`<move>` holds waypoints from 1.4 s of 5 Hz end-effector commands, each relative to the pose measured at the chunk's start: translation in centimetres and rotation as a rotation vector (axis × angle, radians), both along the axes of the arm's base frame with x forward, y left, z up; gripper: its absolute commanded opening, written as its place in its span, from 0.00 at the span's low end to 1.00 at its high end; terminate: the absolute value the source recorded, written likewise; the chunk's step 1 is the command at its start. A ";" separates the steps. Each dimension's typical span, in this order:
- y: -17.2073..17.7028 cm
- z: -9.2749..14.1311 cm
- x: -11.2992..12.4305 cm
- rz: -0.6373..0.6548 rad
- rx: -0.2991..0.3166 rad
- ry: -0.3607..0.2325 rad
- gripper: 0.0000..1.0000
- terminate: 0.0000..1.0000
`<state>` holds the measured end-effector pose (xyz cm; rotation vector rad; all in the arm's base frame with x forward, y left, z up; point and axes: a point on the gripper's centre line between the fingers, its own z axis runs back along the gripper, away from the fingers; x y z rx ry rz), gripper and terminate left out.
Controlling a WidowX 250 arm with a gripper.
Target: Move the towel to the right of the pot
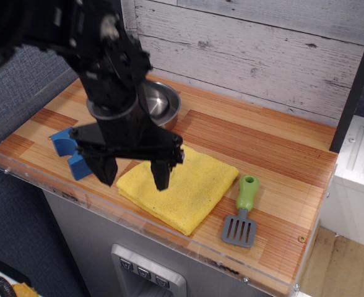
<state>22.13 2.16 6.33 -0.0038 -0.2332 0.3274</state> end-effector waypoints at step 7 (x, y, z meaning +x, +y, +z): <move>-0.8 -6.1 4.1 0.022 0.046 0.117 1.00 0.00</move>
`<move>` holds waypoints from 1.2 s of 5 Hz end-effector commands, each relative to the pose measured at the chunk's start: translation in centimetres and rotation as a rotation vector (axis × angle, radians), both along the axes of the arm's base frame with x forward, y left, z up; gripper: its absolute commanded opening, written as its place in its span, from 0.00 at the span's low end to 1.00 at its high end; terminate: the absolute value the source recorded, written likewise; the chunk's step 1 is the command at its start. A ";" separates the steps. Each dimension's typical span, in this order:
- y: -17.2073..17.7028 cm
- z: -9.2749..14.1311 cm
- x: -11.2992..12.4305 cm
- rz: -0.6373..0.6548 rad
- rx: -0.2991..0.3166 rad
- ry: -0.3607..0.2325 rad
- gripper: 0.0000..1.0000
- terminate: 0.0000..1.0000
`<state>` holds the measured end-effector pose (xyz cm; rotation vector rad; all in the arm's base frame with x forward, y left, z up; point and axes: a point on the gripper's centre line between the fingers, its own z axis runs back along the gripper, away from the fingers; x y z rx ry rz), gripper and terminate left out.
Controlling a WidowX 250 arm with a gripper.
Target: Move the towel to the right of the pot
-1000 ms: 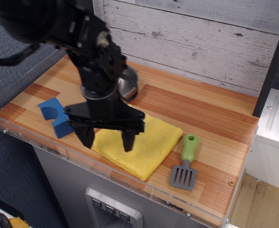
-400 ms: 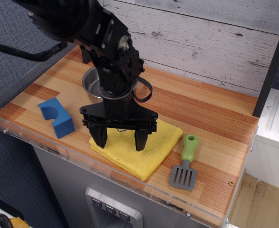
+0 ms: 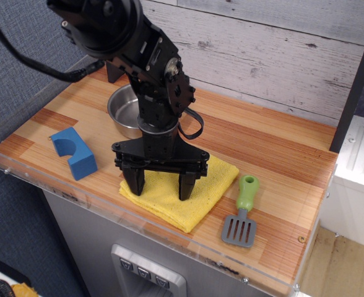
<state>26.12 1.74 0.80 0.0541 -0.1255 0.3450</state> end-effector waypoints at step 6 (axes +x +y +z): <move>-2.5 -2.7 7.4 0.012 -0.016 0.005 1.00 0.00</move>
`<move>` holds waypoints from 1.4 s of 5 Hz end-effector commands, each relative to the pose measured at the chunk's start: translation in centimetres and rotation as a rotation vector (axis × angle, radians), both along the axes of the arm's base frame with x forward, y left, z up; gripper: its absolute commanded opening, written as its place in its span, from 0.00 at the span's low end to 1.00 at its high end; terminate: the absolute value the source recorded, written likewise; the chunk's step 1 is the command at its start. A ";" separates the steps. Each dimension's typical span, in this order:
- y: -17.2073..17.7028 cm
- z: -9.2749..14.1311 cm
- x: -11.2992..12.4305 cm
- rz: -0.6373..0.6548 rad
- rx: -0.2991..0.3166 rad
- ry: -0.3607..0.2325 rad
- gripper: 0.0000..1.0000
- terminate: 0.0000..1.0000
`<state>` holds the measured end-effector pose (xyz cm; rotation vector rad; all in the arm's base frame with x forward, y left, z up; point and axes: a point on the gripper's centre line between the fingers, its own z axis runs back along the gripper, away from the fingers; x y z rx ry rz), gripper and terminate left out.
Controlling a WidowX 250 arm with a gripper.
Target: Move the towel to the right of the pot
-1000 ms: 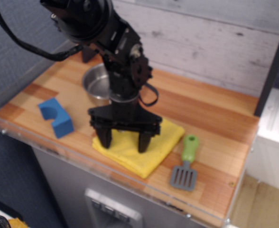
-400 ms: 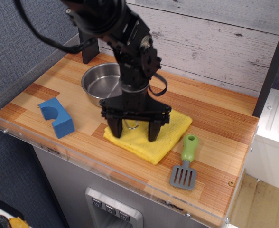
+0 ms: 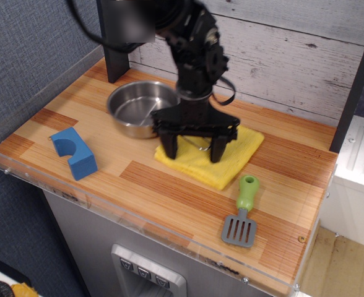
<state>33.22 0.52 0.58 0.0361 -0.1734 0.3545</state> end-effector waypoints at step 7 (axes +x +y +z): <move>-3.6 5.2 2.8 -0.005 -0.039 -0.158 1.00 0.00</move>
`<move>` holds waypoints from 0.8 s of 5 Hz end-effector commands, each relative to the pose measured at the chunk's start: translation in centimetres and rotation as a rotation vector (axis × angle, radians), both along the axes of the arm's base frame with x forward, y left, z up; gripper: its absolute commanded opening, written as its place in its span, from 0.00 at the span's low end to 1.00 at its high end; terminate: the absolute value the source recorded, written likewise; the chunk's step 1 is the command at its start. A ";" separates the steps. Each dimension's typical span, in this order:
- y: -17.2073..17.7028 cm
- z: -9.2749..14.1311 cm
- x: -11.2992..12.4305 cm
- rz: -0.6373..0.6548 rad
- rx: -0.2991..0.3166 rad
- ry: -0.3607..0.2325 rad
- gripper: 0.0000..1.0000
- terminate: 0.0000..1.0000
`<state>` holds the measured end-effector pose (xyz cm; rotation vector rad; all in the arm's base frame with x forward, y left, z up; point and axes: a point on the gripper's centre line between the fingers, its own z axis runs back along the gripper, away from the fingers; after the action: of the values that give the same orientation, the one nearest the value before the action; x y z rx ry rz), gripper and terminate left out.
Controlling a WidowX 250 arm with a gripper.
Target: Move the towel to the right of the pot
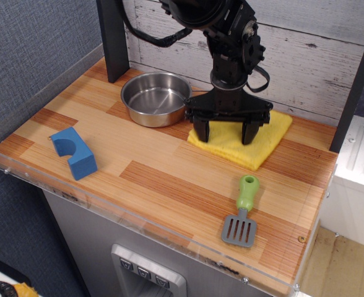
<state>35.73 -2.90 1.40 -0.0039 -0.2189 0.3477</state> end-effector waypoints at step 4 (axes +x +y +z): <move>0.3 11.8 -1.4 -0.009 -0.013 -0.318 1.00 0.00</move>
<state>34.42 -2.54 12.55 -0.0666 -0.5020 0.3465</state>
